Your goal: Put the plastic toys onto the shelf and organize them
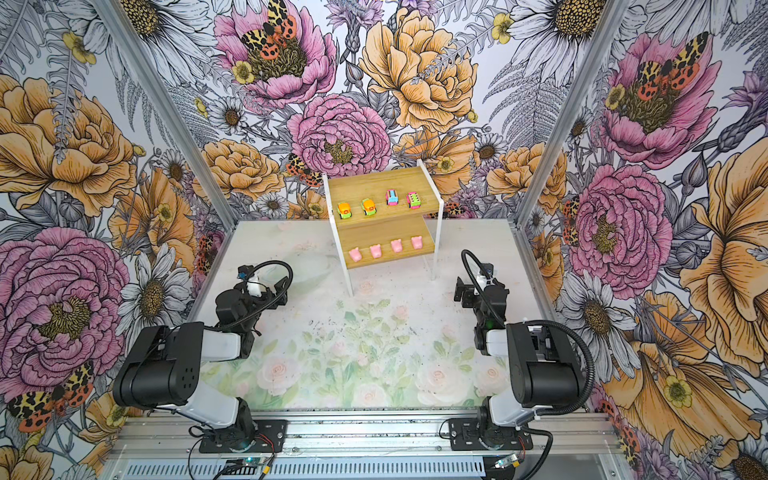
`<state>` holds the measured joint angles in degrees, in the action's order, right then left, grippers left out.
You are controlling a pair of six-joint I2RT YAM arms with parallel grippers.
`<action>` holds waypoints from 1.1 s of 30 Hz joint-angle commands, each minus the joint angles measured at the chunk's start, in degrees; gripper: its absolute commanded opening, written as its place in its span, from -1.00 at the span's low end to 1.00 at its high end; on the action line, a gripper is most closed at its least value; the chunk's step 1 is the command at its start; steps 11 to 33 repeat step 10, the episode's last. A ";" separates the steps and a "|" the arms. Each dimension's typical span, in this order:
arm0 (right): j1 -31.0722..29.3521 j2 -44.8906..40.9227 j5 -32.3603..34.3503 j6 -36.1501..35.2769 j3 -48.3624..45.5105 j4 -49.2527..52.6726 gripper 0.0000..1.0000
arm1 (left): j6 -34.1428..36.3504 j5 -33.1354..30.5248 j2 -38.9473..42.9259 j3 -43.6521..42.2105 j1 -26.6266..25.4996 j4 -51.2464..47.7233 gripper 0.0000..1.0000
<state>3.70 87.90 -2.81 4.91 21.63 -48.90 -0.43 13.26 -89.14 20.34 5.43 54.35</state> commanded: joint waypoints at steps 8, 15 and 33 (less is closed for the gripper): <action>-0.36 0.11 1.28 0.22 0.83 -0.90 0.99 | 0.86 0.38 -0.33 0.49 0.19 2.18 0.98; -0.45 0.12 1.59 0.08 0.79 -0.77 0.99 | 0.85 0.41 -0.32 0.54 0.24 2.18 0.98; -0.45 0.12 1.59 0.08 0.79 -0.77 0.99 | 0.85 0.41 -0.32 0.54 0.24 2.18 0.98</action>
